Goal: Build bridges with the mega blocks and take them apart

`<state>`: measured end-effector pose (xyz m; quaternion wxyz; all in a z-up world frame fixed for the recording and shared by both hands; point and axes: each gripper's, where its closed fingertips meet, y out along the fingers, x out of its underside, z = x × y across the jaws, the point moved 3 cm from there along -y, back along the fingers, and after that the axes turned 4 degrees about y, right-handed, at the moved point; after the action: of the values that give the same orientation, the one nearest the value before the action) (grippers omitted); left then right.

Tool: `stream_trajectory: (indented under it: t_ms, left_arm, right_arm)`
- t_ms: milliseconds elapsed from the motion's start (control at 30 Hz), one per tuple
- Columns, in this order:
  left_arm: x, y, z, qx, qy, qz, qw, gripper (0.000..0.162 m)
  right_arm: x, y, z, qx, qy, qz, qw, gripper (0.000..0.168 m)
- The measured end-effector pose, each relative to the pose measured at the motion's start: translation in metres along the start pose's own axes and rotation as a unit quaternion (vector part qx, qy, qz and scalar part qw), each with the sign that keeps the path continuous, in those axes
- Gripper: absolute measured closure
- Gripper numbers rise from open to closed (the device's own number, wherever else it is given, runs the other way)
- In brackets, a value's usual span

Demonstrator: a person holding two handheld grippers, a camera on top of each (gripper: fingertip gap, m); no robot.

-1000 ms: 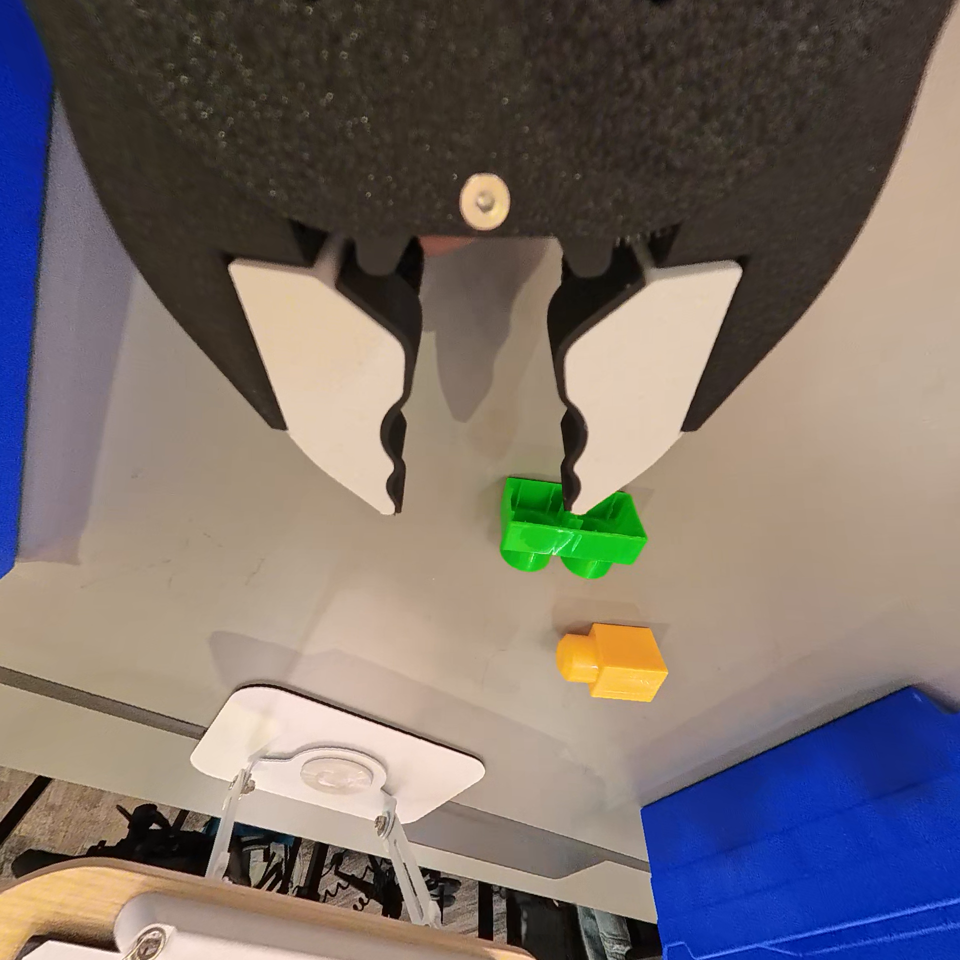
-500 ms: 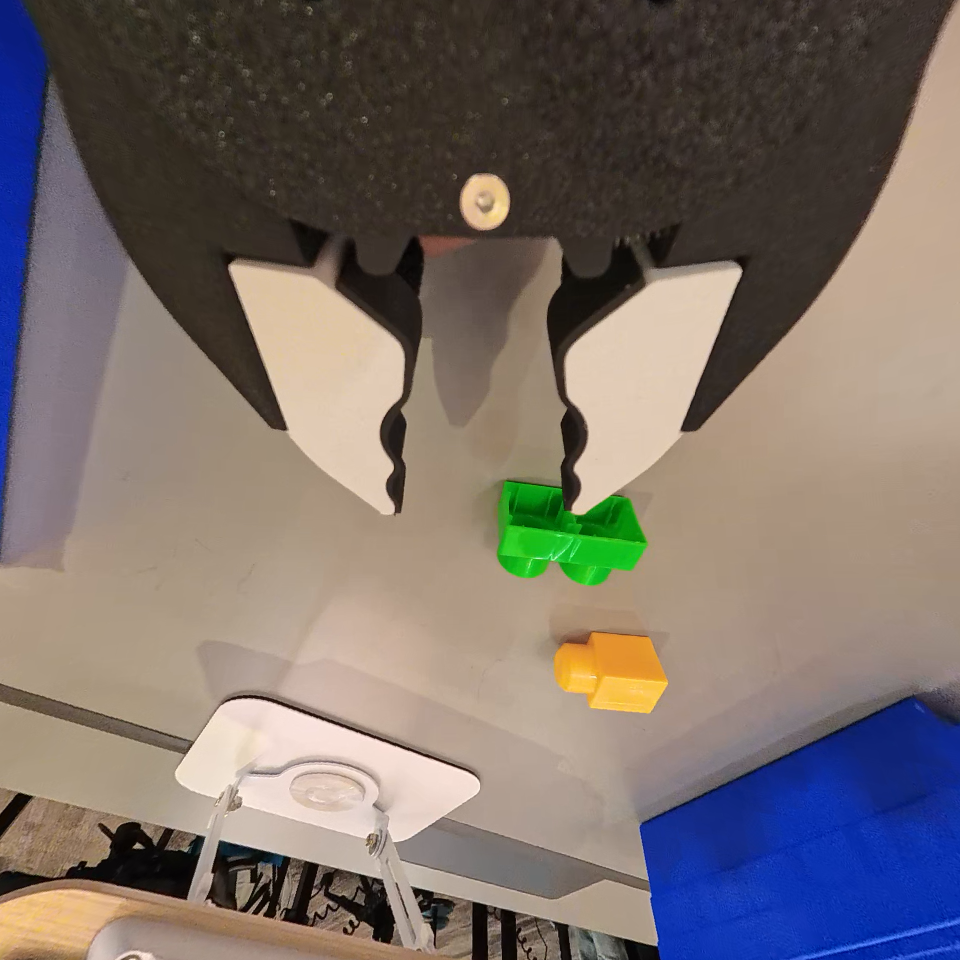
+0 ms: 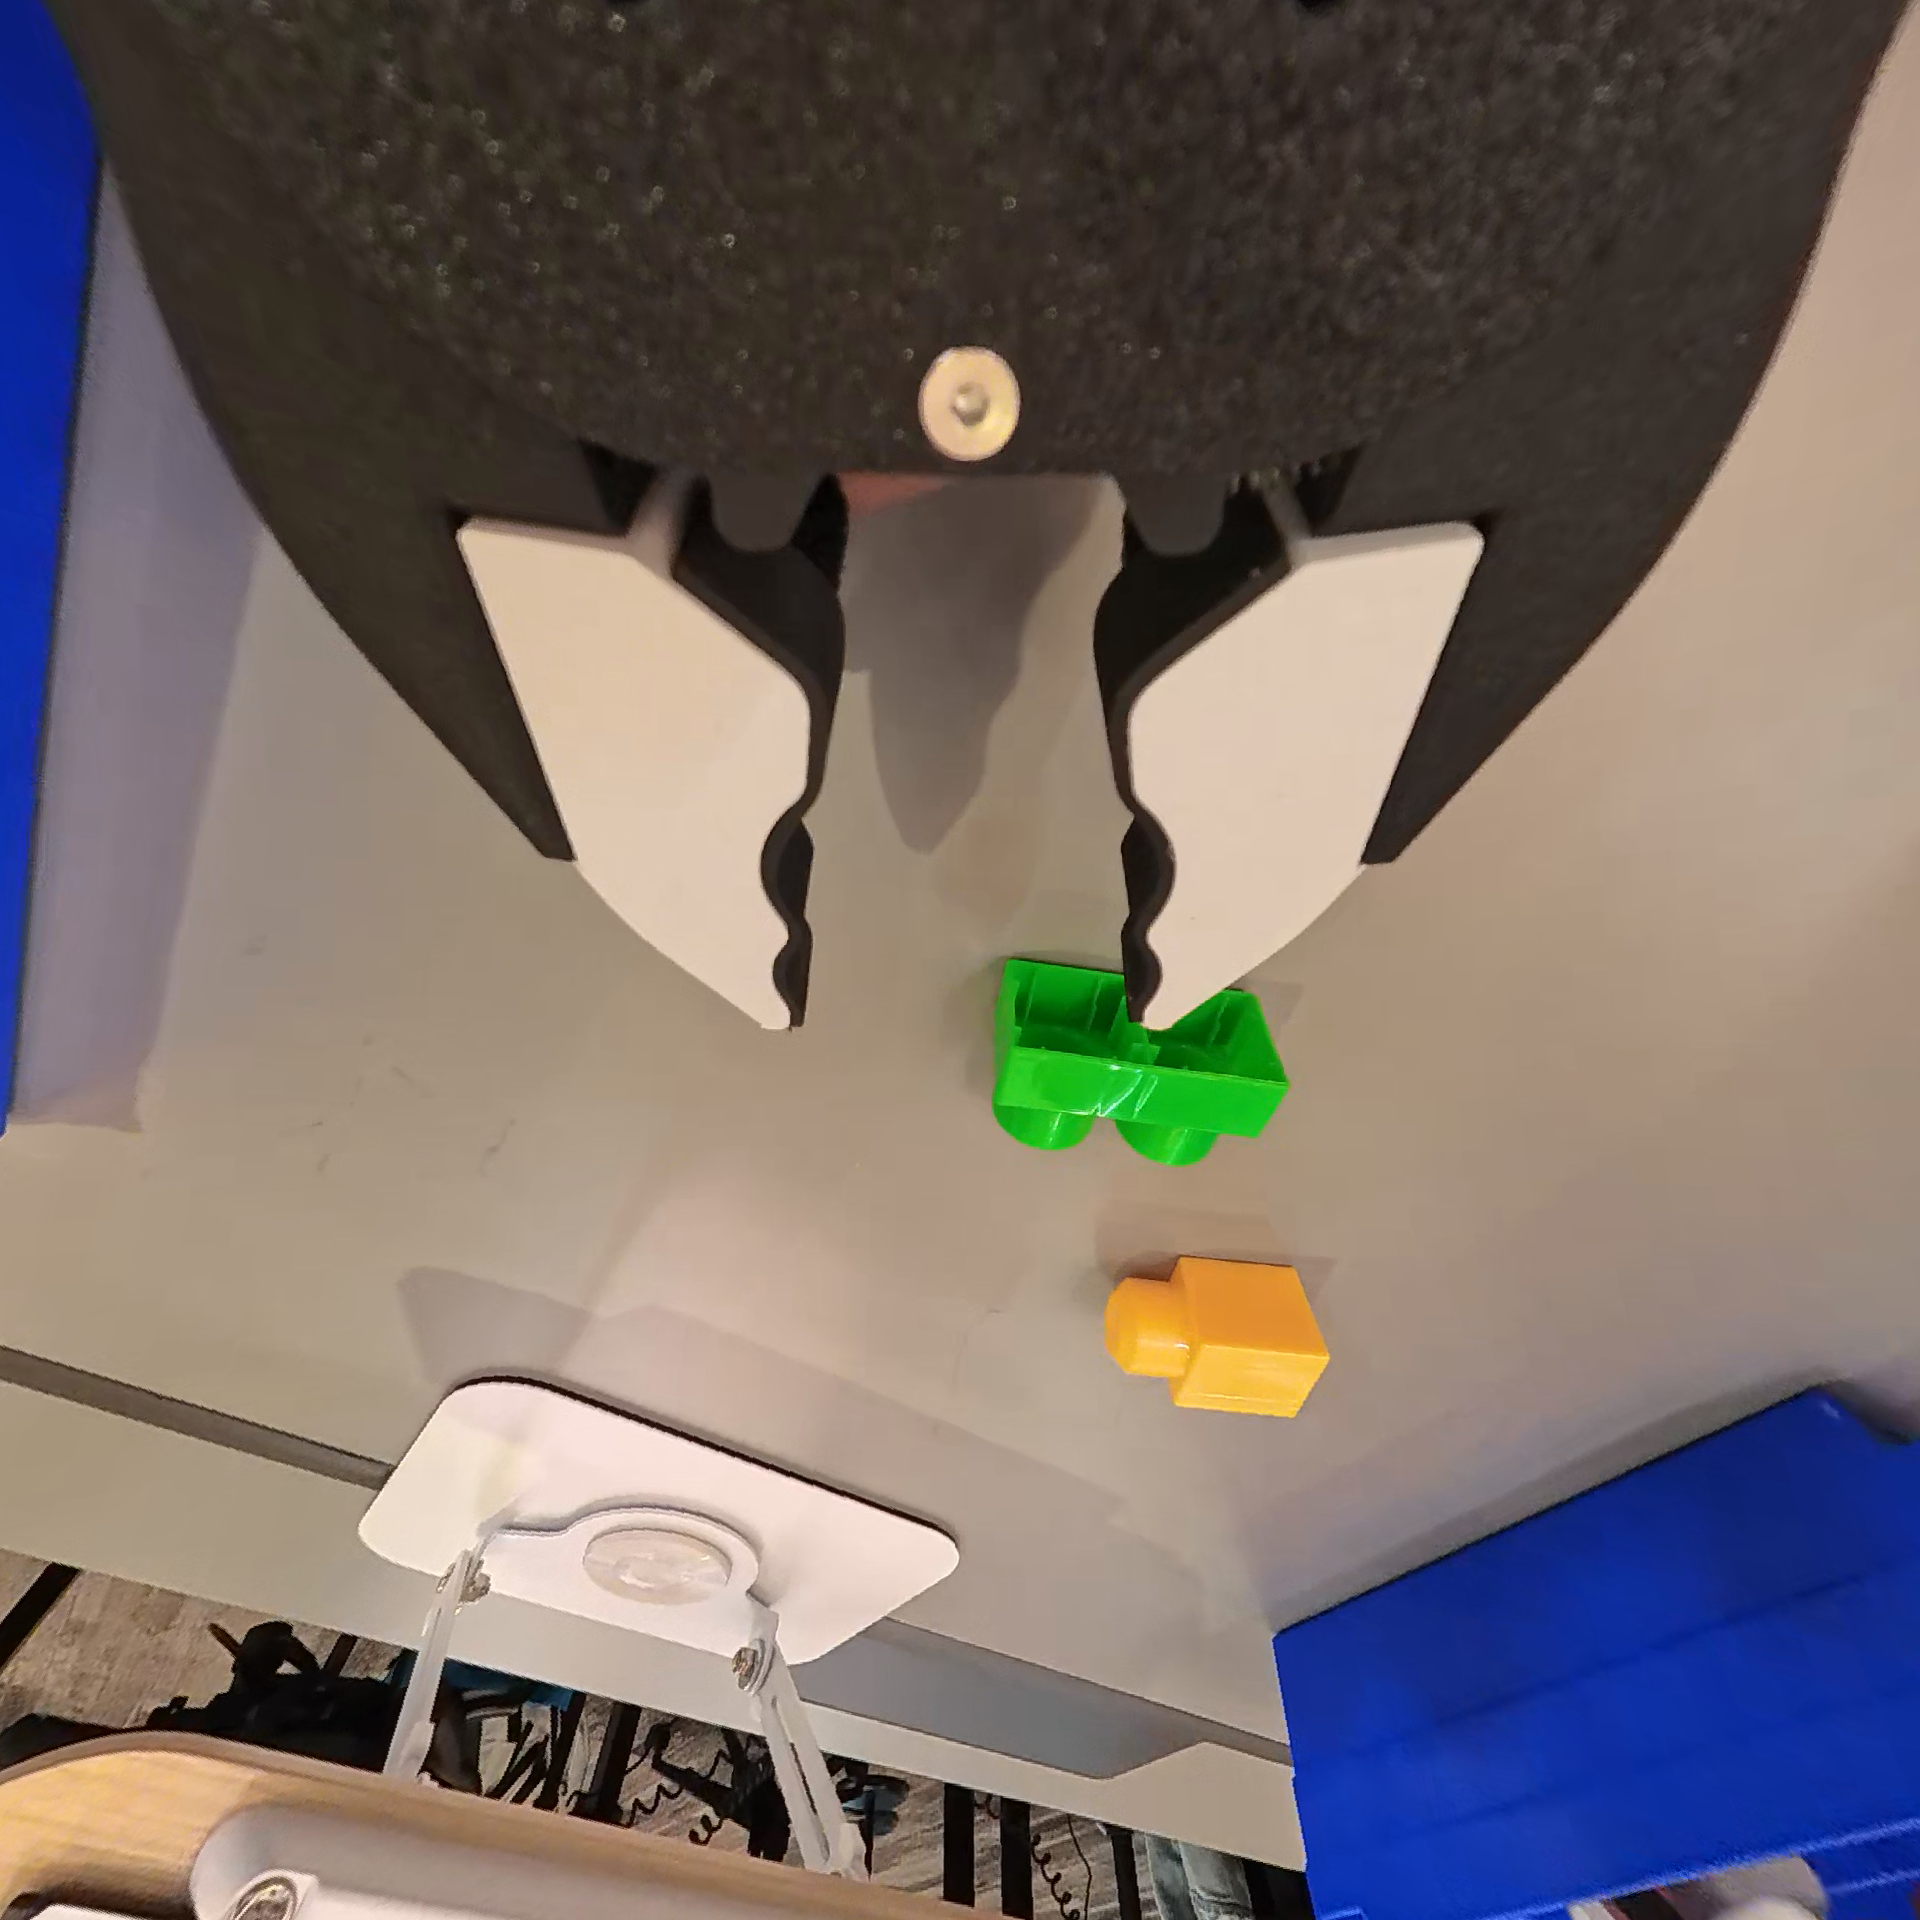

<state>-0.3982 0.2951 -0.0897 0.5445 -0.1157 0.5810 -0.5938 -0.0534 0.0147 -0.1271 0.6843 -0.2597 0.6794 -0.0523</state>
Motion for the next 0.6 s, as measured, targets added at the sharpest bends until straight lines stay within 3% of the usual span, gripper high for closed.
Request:
stream_trajectory:
  t_ms: [233, 467, 533, 600]
  left_arm:
    - [-0.002, 0.024, -0.001, 0.016, 0.002, -0.017, 1.000, 0.119]
    - [0.002, 0.022, 0.004, 0.043, -0.007, -0.016, 0.999, 0.128]
    - [-0.002, 0.012, 0.000, 0.042, -0.017, 0.011, 0.999, 0.162]
    - [-0.007, -0.003, -0.002, 0.053, -0.018, 0.049, 0.997, 0.162]
  right_arm:
    - [0.001, 0.001, -0.001, -0.002, -0.001, -0.006, 1.000, 0.111]
    - [0.001, 0.002, -0.001, -0.001, -0.001, -0.008, 1.000, 0.111]
    - [0.001, 0.002, 0.000, -0.001, 0.000, -0.007, 1.000, 0.111]
    - [0.001, 0.001, 0.000, -0.003, 0.001, -0.006, 1.000, 0.111]
